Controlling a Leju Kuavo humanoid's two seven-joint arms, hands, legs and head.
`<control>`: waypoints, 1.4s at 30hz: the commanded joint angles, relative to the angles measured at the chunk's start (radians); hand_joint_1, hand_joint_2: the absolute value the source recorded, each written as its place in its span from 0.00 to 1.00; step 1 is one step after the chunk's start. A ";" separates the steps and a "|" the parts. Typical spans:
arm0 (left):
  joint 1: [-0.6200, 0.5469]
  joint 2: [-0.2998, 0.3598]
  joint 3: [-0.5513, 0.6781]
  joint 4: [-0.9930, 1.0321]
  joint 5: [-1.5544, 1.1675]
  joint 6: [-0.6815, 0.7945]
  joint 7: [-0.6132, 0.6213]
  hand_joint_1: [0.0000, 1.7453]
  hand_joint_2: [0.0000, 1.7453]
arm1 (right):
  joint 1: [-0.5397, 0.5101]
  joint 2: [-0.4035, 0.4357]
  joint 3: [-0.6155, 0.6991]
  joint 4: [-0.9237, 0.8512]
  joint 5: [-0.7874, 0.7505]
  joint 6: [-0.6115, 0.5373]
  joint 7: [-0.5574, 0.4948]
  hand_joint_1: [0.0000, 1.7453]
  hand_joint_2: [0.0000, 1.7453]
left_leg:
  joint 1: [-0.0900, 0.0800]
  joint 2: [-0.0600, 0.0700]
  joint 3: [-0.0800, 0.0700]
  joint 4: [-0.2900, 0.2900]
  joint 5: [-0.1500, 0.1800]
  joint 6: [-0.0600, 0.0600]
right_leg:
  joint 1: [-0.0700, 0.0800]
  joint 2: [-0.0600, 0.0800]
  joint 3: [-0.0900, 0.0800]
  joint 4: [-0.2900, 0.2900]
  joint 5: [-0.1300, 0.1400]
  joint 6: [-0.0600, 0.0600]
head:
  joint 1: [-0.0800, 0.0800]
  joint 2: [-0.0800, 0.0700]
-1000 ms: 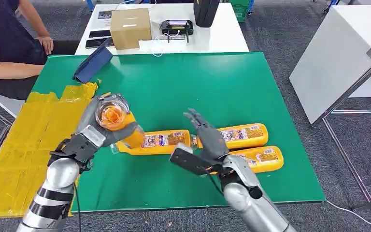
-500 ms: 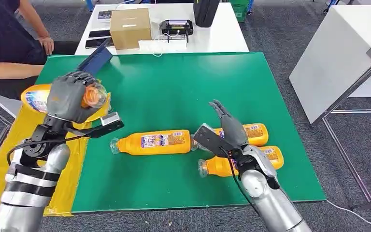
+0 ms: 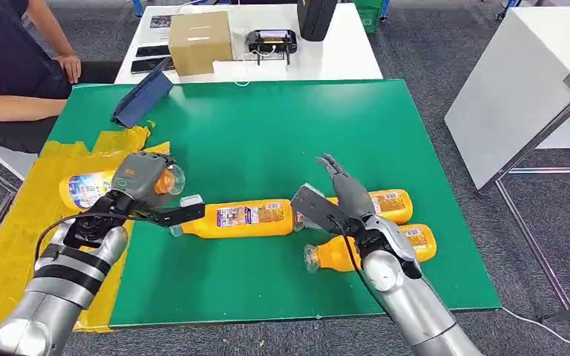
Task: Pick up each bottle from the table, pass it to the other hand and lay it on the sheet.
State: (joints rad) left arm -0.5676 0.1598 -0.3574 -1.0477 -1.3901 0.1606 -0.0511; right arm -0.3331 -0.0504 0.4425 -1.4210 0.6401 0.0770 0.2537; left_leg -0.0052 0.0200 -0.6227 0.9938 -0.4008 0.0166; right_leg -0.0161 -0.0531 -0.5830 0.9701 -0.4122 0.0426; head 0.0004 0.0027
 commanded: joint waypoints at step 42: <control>-0.148 -0.144 0.031 0.255 0.701 -0.276 -0.214 0.00 0.00 | -0.381 0.199 0.442 0.843 0.260 0.073 -0.270 0.00 1.00 | 0.002 -0.001 0.002 0.001 -0.001 -0.002 | 0.002 0.003 0.003 0.001 -0.001 -0.001 | 0.000 0.000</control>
State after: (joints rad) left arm -0.7075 0.0473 -0.3765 -0.6921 -0.7739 -0.1068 -0.2636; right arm -0.6331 0.1274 0.7737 -0.8010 0.9041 0.1213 0.0095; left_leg -0.0048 0.0195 -0.6230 0.9941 -0.3997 0.0161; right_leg -0.0156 -0.0542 -0.5828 0.9712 -0.4118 0.0427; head 0.0004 0.0027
